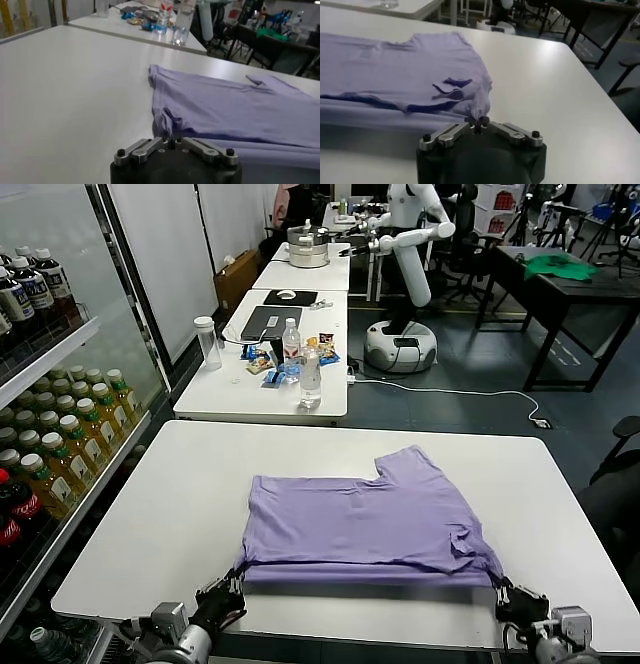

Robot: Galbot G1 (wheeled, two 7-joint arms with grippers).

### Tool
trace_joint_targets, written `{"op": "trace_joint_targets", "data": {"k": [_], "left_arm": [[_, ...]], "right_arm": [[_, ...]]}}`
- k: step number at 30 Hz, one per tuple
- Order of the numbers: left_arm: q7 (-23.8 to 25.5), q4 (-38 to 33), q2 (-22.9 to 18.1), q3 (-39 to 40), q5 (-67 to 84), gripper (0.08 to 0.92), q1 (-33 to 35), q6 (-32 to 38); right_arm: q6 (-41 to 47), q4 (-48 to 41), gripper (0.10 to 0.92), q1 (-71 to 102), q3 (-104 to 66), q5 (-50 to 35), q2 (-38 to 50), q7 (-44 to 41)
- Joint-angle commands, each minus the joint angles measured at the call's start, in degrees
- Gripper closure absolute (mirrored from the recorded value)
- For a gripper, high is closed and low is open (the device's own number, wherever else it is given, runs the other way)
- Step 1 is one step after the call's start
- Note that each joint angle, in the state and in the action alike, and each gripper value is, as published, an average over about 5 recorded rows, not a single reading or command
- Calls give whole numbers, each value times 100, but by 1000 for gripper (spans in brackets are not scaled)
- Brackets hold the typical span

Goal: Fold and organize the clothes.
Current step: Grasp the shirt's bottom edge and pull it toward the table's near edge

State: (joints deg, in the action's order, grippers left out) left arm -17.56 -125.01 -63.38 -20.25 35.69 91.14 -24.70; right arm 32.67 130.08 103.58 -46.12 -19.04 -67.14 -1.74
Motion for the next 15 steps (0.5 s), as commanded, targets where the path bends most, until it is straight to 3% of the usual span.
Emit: {"op": "trace_joint_targets", "data": {"k": [1,8,12,15], "left_arm": [[11,-329,89,-45,-180,854,454,-89],[27,-592,168,-244,-351,662,371,-82],[-47,-525,292,-317,-291,550,-96,6],[-114,-95,390,-168,-135,464,-773,95]], "right_arm": [[-195,502,793,538,-188,501,-151,-79],[-447,645,612,-289,-478,-215,235,128],[-158,-28,491,-1580,27,-818,637,427],[22,-764,404,-2777,667,-1095,912,616]]}}
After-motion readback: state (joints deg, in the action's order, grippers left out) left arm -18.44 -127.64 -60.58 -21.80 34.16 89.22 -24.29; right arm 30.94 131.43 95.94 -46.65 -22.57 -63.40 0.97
